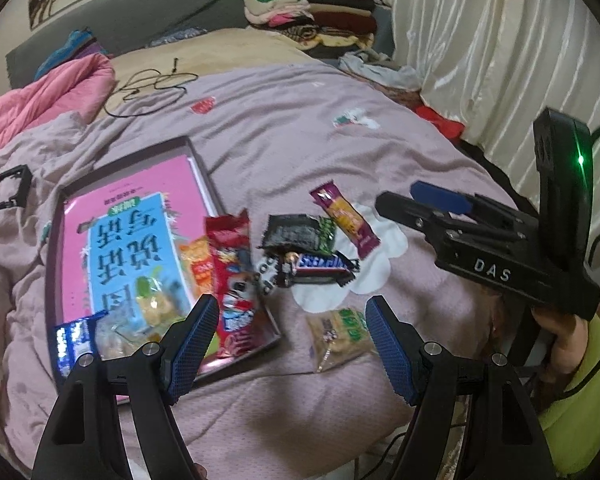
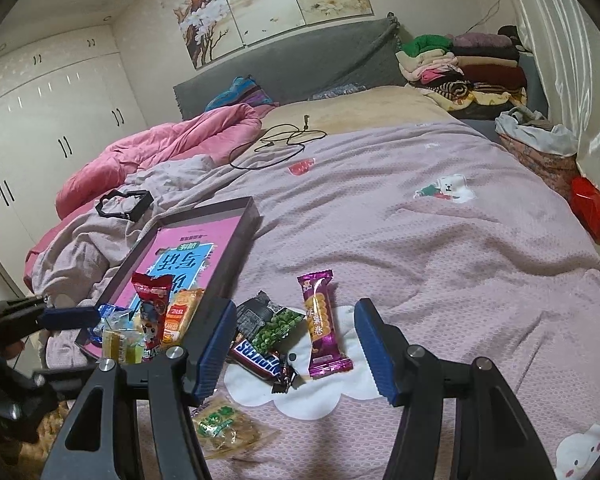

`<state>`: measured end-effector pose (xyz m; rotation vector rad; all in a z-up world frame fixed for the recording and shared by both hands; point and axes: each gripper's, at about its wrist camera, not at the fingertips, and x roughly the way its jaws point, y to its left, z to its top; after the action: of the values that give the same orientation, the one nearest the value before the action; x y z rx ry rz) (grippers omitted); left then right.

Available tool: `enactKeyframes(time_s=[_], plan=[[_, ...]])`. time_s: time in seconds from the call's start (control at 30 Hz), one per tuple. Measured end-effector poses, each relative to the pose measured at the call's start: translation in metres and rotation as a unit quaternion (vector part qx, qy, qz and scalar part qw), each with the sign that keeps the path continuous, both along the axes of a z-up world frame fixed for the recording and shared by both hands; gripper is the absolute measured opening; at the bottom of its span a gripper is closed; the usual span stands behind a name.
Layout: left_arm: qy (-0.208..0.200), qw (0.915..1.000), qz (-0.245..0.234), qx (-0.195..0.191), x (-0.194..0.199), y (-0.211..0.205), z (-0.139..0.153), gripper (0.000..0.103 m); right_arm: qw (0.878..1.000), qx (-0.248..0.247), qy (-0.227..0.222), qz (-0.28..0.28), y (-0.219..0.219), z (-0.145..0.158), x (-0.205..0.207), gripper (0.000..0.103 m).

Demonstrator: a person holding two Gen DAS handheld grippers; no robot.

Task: Organize snacks
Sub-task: 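Withdraw both open tools from the tray toward the remaining snacks, then grasp clear wrapped pastry packet with left tool while right grasps purple biscuit bar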

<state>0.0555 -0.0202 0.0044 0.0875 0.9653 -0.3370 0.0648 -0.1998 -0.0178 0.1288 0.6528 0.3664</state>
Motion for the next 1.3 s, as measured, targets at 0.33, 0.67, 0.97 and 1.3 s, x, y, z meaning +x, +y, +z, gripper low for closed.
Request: enactKeyframes(time_s=[0.33,0.67,0.97,1.3], plan=[[0.03,0.9994,-0.016,0.003,0.001,-0.019,-0.02,0.077,0.999,-0.028,0.028,0.001,-0.001,-0.019,0.009,0.061],[0.063,0.9973,-0.034,0.015,0.007,-0.039,-0.044,0.077,0.996,-0.065,0.053,0.012,0.002,-0.039,0.018,0.061],[0.093,0.995,-0.03,0.02,0.017,-0.053,-0.065,0.077,0.996,-0.067,0.059,0.023,0.005,-0.044,0.023,0.061],[0.102,0.9942,-0.024,0.026,0.025,-0.064,-0.075,0.077,0.994,-0.083,0.064,0.032,0.015,-0.057,0.039,0.044]])
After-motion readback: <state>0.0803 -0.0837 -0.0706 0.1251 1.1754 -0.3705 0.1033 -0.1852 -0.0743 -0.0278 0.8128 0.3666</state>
